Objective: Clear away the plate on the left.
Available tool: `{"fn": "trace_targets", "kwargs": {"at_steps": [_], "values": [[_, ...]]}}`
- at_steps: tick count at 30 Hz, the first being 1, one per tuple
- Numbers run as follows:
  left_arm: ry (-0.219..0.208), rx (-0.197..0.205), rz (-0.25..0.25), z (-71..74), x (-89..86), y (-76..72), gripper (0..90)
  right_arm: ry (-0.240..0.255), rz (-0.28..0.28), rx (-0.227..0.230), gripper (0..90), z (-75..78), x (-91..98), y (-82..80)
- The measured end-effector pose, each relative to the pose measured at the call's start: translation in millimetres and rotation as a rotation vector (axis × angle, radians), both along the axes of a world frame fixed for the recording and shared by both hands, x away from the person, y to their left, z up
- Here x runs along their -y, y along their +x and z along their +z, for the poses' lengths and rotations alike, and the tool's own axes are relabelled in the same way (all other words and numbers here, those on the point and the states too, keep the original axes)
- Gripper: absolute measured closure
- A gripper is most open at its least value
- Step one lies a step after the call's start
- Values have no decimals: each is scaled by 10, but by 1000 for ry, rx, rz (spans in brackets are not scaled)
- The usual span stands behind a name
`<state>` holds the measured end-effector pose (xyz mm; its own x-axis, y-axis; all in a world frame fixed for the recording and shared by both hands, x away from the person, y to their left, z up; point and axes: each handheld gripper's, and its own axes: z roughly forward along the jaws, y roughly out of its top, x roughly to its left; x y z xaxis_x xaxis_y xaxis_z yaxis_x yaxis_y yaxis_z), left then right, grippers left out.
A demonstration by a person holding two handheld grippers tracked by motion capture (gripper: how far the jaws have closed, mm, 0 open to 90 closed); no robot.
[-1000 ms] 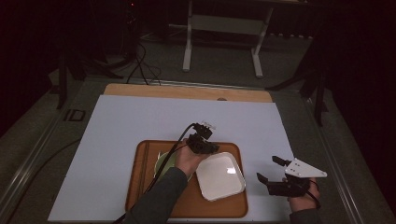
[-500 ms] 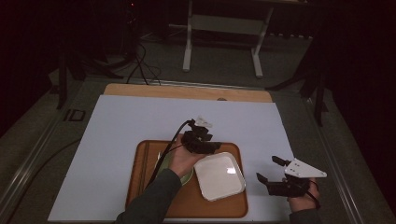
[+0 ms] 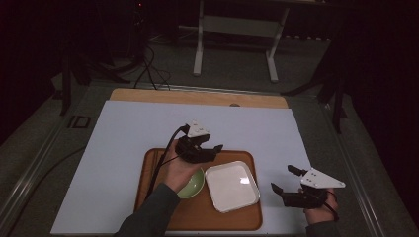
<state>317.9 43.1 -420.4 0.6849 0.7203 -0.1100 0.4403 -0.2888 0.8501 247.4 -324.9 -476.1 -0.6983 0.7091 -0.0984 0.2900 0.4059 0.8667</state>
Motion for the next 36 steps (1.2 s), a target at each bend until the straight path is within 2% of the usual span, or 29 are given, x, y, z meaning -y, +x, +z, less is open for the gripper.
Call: {"fn": "trace_targets", "kwargs": {"at_steps": [7,10,16,20,24,30,31,32,36], "values": [[4,39,28,67,-253,-128,427,-2,3,0,144,0,0,-1],[12,51,50,67,-391,-192,424,-2,3,1,144,-3,-5,0],[-4,71,112,39,-681,-293,415,-6,5,-2,144,-5,-18,-2],[2,74,158,-11,-855,-364,413,-11,5,-5,144,-9,-23,-4],[7,68,205,-77,-1031,-451,367,-12,7,-4,144,-12,-21,-3],[-20,64,268,-186,-1300,-607,339,-15,6,-6,144,-15,-28,-3],[-20,64,268,-186,-1300,-607,336,-15,6,-6,144,-15,-28,-3],[-22,60,299,-237,-1425,-669,327,-13,5,-7,144,-18,-26,-2],[-31,44,355,-321,-1634,-759,303,-13,5,-7,144,-19,-26,-3]]}}
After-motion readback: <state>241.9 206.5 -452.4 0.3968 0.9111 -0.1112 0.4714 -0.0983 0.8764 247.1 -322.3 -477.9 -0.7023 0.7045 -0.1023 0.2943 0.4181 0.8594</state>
